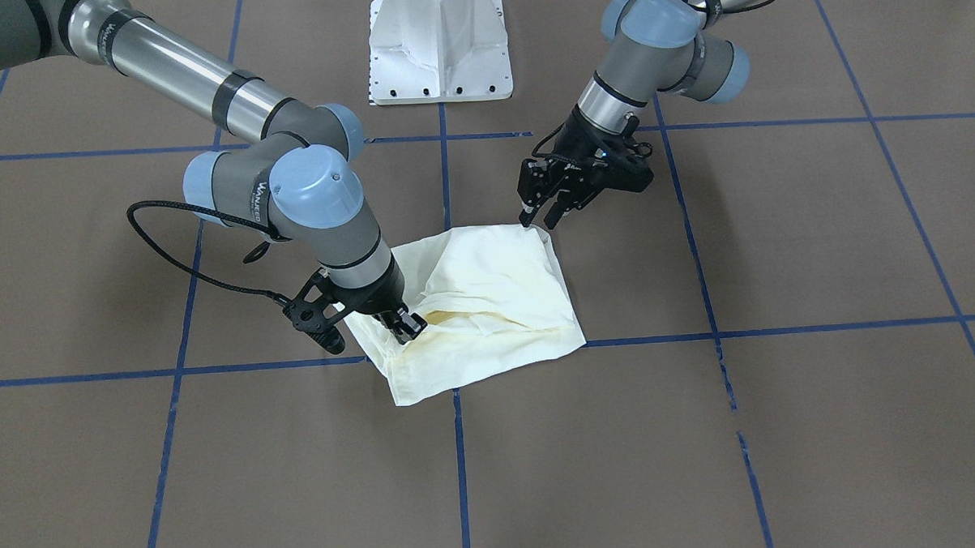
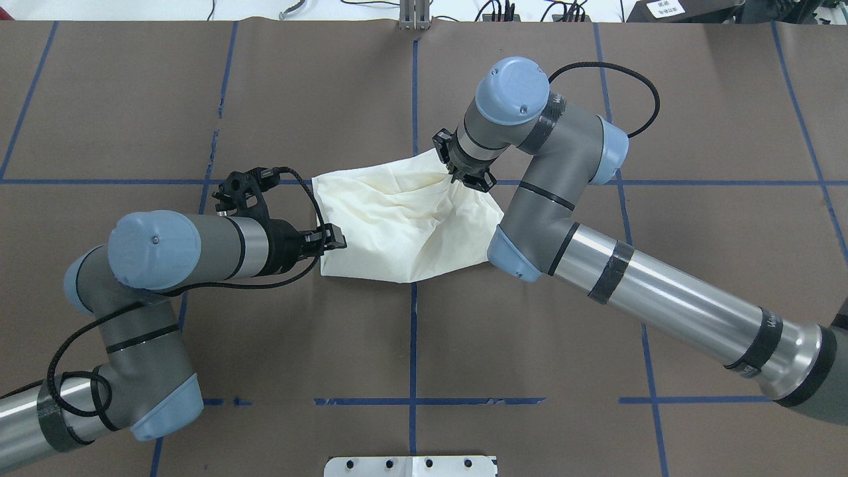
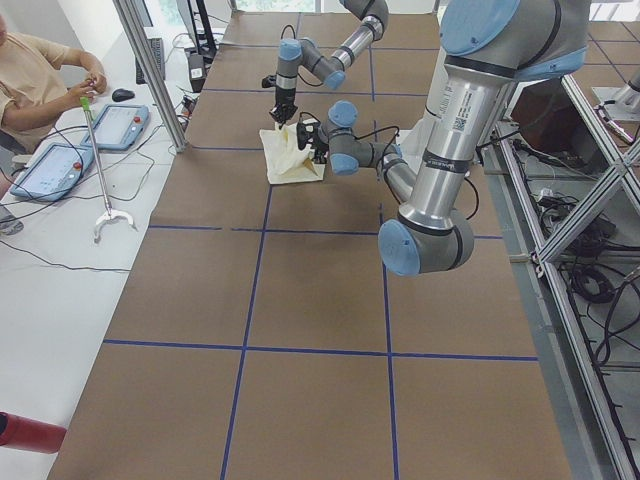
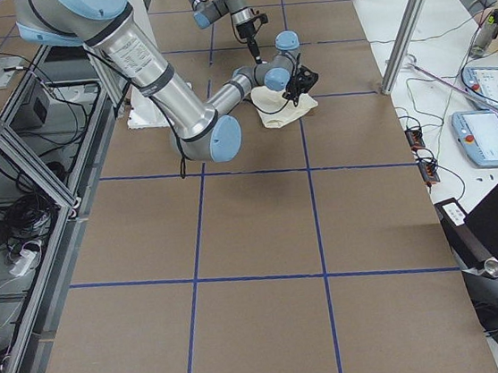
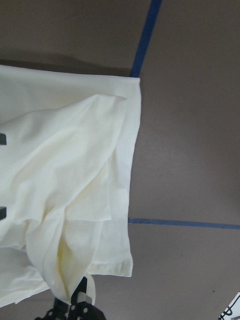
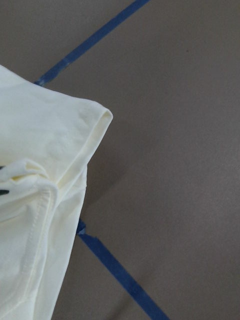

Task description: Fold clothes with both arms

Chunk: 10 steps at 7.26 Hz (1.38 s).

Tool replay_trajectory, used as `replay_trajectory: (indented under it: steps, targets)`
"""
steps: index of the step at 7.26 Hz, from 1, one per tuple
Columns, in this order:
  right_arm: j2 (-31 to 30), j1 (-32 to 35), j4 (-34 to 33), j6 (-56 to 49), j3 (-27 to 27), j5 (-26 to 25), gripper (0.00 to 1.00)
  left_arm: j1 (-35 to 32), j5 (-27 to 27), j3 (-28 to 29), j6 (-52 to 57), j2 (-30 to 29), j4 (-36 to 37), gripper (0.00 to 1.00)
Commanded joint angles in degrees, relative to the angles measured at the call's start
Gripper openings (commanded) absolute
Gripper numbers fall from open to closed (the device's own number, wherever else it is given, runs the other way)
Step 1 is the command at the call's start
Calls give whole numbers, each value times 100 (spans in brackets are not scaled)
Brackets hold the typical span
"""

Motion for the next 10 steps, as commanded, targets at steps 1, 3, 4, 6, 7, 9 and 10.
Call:
replay_trajectory:
  steps: [1, 3, 4, 6, 7, 9, 10]
  targets:
    - [0, 18, -4, -10, -5, 0, 0, 167, 192, -3, -6, 67, 5, 51]
    - [0, 18, 5, -10, -5, 0, 0, 211, 601, 76, 455, 32, 5, 54]
    - [8, 18, 5, -10, -5, 0, 0, 211, 736, 85, 938, 49, -4, 60]
    - [9, 18, 5, -10, -5, 9, 0, 307, 885, 129, 1022, 6, -39, 61]
    - [9, 18, 5, -19, -5, 9, 0, 412, 921, 260, 1022, -38, -39, 61]
    - [0, 26, 5, -19, -5, 9, 0, 422, 939, 348, 1057, -38, -48, 59]
    - [8, 26, 5, -19, -5, 9, 0, 413, 957, 358, 1344, -64, -65, 58]
